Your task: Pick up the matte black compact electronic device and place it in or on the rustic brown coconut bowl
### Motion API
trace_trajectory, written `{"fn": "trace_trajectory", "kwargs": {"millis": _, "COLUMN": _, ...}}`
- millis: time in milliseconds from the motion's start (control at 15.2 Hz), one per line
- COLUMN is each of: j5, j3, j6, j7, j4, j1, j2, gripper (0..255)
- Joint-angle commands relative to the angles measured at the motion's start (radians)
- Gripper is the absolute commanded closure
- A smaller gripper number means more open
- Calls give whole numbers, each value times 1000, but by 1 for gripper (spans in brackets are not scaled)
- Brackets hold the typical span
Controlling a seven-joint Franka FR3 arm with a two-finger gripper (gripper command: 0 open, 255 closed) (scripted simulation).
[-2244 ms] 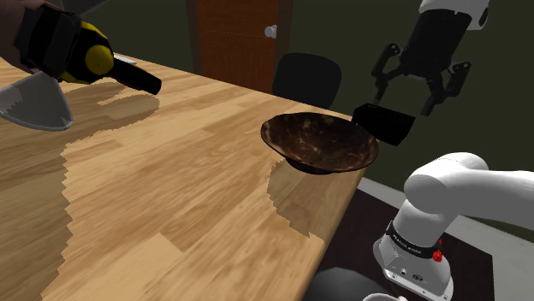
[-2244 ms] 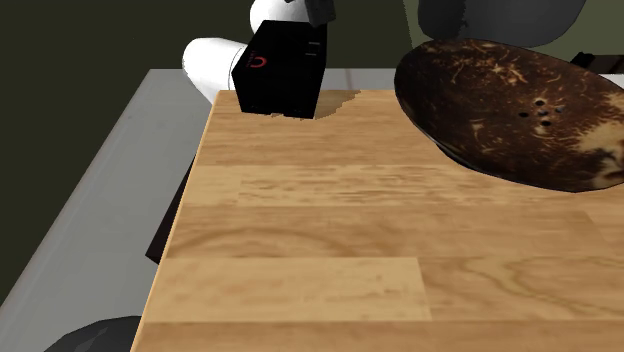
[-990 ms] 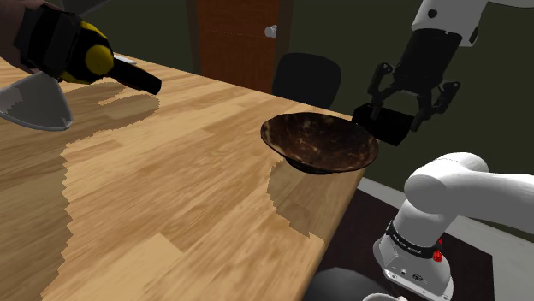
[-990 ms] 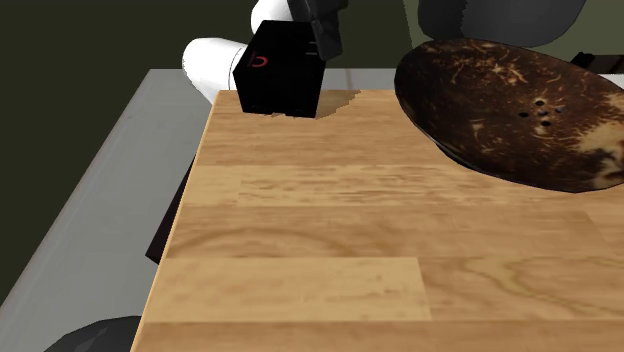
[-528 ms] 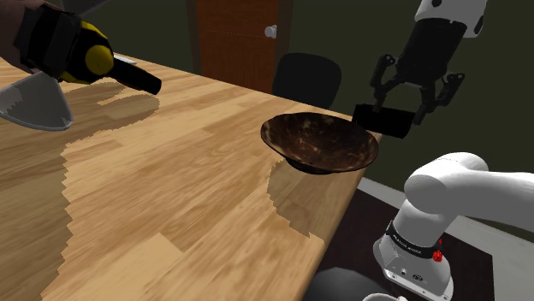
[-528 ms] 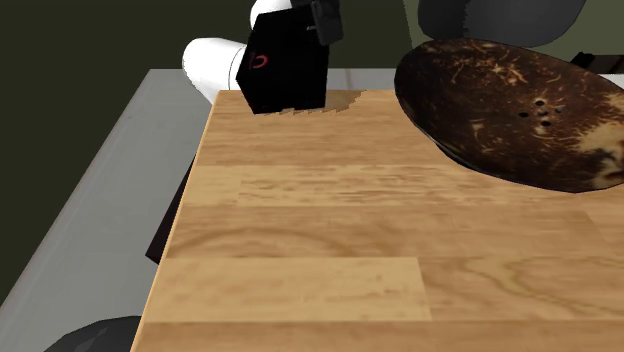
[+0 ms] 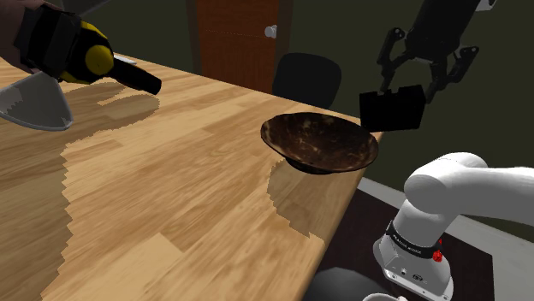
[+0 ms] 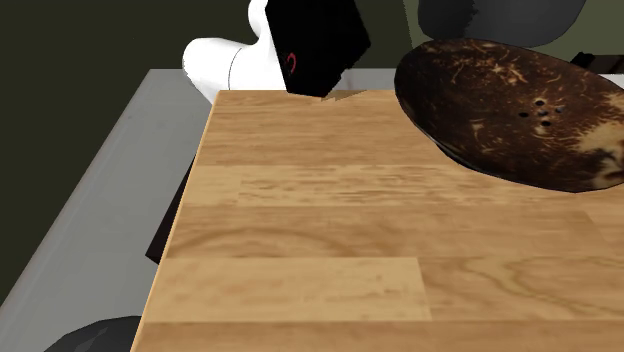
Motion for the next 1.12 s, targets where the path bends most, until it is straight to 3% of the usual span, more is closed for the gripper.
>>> {"fn": "trace_trajectory", "kwargs": {"millis": 0, "j5": 0, "j3": -3, "j6": -14, "j7": 9, "j4": 37, "j1": 0, "j2": 21, "gripper": 255}}
{"fn": "trace_trajectory", "kwargs": {"millis": 660, "j5": -1, "j3": -18, "j6": -91, "j7": 53, "j4": 236, "j1": -1, "j2": 137, "gripper": 255}}
{"fn": "trace_trajectory", "kwargs": {"millis": 1056, "j5": 132, "j3": 131, "j6": -47, "j7": 185, "j4": 320, "j1": -37, "j2": 193, "gripper": 255}}
